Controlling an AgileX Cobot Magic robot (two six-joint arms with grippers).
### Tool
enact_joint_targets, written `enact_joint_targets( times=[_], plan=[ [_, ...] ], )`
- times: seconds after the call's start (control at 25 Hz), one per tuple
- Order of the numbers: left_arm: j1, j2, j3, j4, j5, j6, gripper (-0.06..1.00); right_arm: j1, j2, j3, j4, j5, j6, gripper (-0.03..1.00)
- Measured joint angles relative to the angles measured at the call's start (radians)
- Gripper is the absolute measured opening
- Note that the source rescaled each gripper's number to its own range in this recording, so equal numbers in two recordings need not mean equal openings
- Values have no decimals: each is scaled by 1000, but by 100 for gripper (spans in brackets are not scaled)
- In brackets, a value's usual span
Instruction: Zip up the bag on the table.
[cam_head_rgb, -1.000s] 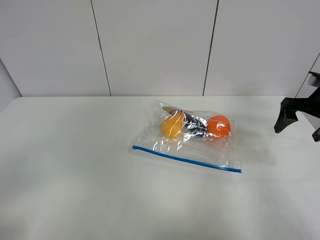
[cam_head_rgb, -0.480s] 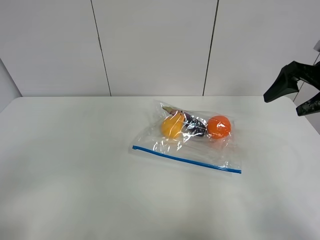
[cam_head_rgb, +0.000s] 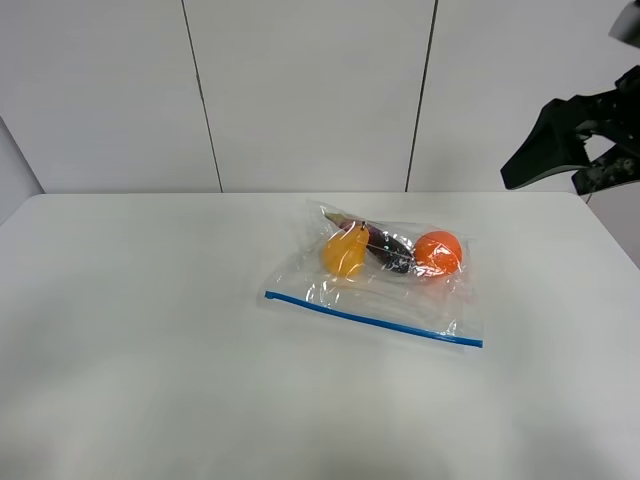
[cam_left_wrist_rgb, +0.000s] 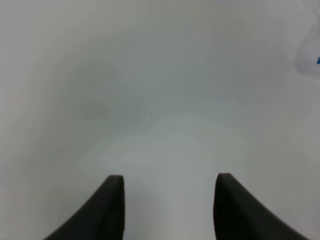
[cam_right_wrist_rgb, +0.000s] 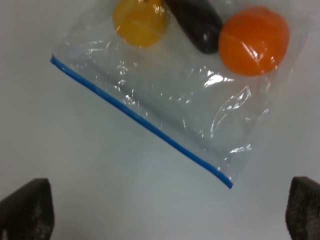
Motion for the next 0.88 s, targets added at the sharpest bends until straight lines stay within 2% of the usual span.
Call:
enact_joint_targets(
  times=[0.52, 0.76, 0.88],
  plan=[
    [0, 0, 0, 0, 0, 0, 81, 2, -339, 0, -17, 6, 17, 100],
    [0, 0, 0, 0, 0, 0, 81, 2, -528, 1, -126, 32, 60, 100],
    [0, 0, 0, 0, 0, 0, 81, 2, -616, 26, -139, 39, 68, 100]
  ],
)
